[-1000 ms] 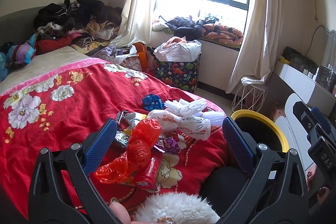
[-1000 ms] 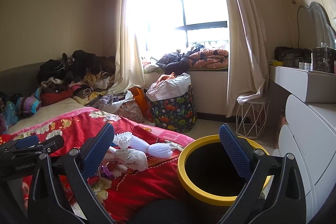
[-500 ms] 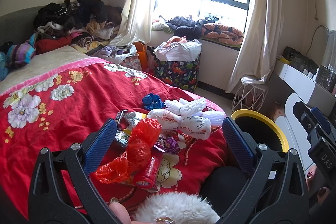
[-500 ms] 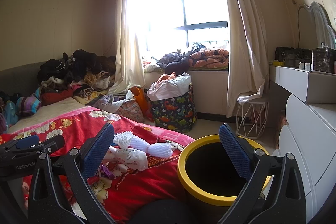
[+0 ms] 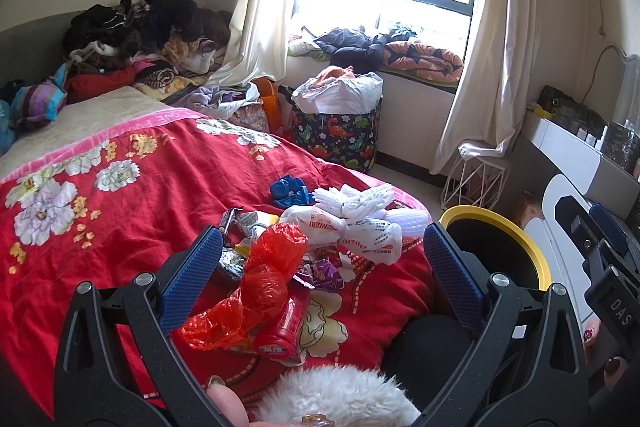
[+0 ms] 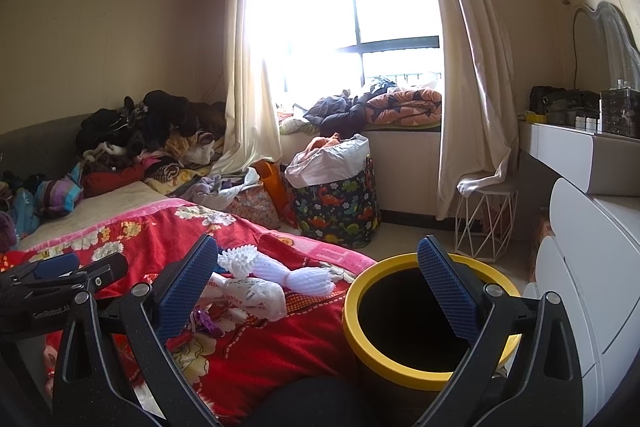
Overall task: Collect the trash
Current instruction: 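Move both tools toward the trash pile on the red bedspread, then grasp white plastic piece with right tool while left tool grasps red plastic bag, then carry both items over the yellow bin and open both tools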
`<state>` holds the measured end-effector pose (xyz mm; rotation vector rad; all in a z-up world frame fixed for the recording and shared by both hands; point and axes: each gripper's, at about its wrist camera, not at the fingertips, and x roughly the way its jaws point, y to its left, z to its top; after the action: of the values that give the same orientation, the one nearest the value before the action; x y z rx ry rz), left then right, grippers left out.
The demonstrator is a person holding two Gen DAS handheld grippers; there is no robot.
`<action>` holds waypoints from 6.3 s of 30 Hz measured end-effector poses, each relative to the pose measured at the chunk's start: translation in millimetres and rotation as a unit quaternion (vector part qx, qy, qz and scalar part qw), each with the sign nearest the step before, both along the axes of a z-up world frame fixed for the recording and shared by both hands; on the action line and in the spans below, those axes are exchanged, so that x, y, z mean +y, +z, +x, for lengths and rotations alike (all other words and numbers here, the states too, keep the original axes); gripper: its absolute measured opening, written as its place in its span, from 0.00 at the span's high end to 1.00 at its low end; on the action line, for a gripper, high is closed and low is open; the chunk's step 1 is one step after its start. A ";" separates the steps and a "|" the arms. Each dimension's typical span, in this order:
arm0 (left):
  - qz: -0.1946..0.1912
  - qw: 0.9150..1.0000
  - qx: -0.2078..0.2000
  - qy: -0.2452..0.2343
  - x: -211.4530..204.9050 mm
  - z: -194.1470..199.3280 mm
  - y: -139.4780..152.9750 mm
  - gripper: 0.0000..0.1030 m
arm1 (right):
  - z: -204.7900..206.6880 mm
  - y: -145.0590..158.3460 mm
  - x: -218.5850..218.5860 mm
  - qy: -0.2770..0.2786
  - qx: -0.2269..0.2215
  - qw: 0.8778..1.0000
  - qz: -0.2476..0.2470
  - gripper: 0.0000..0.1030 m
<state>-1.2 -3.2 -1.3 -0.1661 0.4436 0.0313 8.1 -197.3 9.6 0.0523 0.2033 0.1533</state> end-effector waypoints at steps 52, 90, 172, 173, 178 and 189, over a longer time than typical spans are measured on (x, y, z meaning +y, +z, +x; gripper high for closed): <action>-0.002 0.997 0.079 0.005 47.8 62.4 -36.3 0.10 | 124.2 -21.1 25.9 0.088 0.107 0.990 -0.014 0.06; -0.027 0.991 0.122 -0.039 45.8 86.7 -56.9 0.70 | 188.7 -45.5 81.3 0.212 0.172 0.962 0.009 0.85; 0.005 0.957 0.112 -0.268 -184.2 155.9 -48.5 0.70 | 111.0 -47.6 -183.9 -0.086 0.207 0.963 0.150 0.85; 0.006 0.956 0.116 -0.270 -187.3 158.5 -51.4 0.70 | 111.3 -49.8 -186.2 -0.088 0.211 0.962 0.151 0.85; 0.006 0.950 0.139 -0.278 -200.8 173.5 -64.4 0.70 | 114.6 -57.1 -193.0 -0.097 0.227 0.957 0.154 0.85; 0.008 0.945 0.166 -0.280 -215.3 197.5 -78.6 0.40 | 122.5 -71.3 -202.3 -0.104 0.249 0.949 0.161 0.65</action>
<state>196.4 -218.5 -79.9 -0.0119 0.8145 -0.5036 130.5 -399.6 -61.7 0.4392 0.6742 -0.0428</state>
